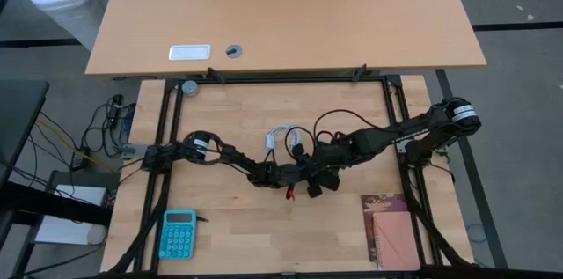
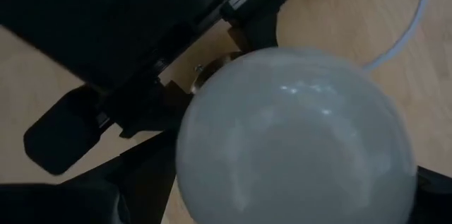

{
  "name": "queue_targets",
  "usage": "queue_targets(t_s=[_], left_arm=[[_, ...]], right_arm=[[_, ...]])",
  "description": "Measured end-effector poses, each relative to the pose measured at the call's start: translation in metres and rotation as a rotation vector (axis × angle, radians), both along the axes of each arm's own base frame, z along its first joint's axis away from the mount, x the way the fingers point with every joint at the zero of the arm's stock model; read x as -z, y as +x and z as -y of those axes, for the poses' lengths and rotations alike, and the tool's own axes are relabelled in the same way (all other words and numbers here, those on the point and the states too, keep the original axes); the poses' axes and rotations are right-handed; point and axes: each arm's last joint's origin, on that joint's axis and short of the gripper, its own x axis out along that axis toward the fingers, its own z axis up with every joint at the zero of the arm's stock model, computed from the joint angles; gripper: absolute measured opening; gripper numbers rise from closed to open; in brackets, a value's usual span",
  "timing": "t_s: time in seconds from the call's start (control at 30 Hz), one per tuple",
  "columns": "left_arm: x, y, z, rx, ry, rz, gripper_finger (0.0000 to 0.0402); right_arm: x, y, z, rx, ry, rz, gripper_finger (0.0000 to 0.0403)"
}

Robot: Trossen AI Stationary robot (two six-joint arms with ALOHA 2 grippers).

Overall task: Screw lightbulb
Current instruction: Insert the white lightbulb into the lamp socket

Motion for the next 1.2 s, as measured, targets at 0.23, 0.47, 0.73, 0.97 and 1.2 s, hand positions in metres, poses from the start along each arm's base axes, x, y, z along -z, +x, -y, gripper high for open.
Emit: queue_targets(t_s=[0.23, 0.47, 0.73, 0.97, 1.2], left_arm=[[0.0, 0.0, 0.0, 0.0, -0.001, -0.001, 0.0198], [0.0, 0.0, 0.0, 0.0, -0.001, -0.002, 0.0198], [0.0, 0.0, 0.001, 0.031, -0.009, 0.004, 0.0198], [0.0, 0.0, 0.002, 0.078, -0.016, 0.002, 0.0198], [0.001, 0.001, 0.003, 0.119, -0.004, -0.004, 0.0198]], right_arm=[[0.0, 0.0, 0.0, -0.139, -0.039, -0.019, 0.0336], [-0.001, 0.0, 0.0, -0.298, -0.098, -0.042, 0.0336], [-0.001, 0.0, 0.006, -0.425, -0.098, -0.06, 0.0336], [0.0, 0.0, 0.011, -0.513, -0.095, -0.075, 0.0336], [0.0, 0.001, 0.01, -0.624, -0.127, -0.084, 0.0336]])
